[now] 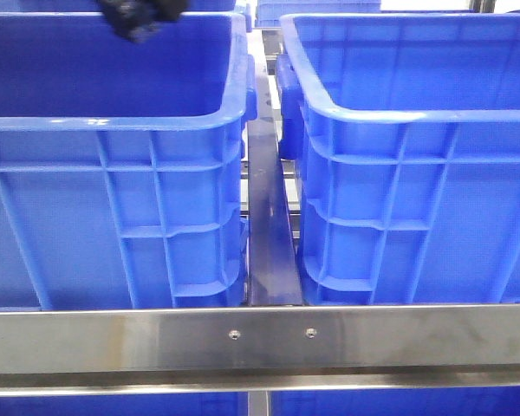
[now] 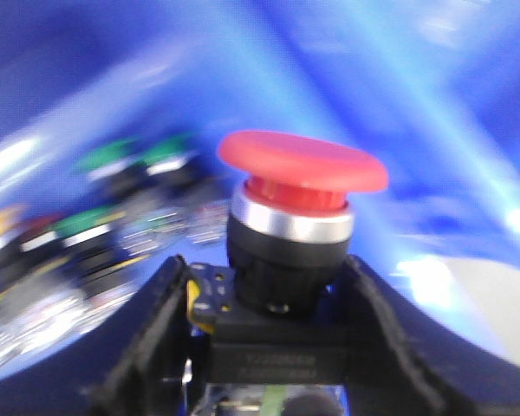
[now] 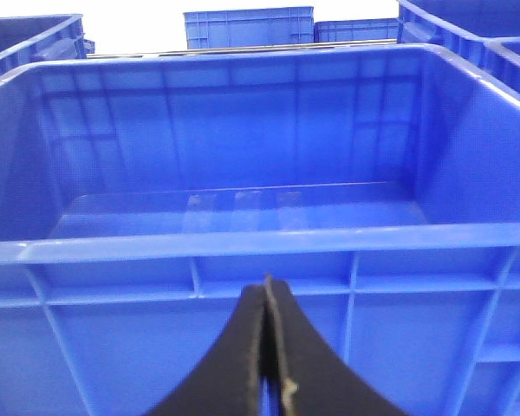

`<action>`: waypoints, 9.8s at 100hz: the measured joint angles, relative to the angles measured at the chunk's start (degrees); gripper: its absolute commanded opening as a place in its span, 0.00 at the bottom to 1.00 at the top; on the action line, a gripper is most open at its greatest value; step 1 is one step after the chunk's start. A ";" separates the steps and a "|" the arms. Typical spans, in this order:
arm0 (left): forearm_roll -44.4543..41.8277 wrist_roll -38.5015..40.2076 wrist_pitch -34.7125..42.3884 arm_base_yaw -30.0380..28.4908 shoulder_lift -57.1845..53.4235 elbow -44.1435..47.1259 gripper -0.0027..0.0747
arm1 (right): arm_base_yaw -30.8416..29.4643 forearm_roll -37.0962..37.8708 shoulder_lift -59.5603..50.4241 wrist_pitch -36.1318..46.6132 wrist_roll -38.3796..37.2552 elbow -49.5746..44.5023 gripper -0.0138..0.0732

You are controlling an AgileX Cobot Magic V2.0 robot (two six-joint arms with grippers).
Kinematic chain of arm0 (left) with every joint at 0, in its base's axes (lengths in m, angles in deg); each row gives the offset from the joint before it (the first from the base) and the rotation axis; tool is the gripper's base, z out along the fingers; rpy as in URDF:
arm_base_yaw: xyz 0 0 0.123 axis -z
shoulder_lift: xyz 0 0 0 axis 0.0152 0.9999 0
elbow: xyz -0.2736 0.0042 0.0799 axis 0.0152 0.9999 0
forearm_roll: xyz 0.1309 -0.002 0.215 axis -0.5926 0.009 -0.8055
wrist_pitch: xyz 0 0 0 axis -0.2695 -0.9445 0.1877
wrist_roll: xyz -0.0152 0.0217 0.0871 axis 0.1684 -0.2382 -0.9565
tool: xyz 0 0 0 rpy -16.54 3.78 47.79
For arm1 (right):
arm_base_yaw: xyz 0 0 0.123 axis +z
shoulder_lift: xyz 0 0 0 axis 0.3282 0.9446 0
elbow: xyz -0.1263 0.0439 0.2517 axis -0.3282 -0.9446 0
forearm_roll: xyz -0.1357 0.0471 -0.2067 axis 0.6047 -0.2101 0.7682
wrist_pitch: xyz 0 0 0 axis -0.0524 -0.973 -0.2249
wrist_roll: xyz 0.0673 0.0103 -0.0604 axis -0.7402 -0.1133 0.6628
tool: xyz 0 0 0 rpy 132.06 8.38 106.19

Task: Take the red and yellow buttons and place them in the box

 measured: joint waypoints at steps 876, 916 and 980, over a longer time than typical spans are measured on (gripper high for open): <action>-1.68 12.54 2.48 -17.13 19.87 0.00 0.84 | 4.75 -76.39 44.07 -8.48 82.34 29.79 0.08; -1.82 12.65 3.43 -17.13 20.21 0.00 0.08 | 4.75 -76.39 44.07 -8.48 82.34 29.79 0.08; 13.54 -5.08 2.79 -17.01 5.70 0.00 0.01 | 4.75 -76.39 44.07 -8.48 82.34 29.79 0.08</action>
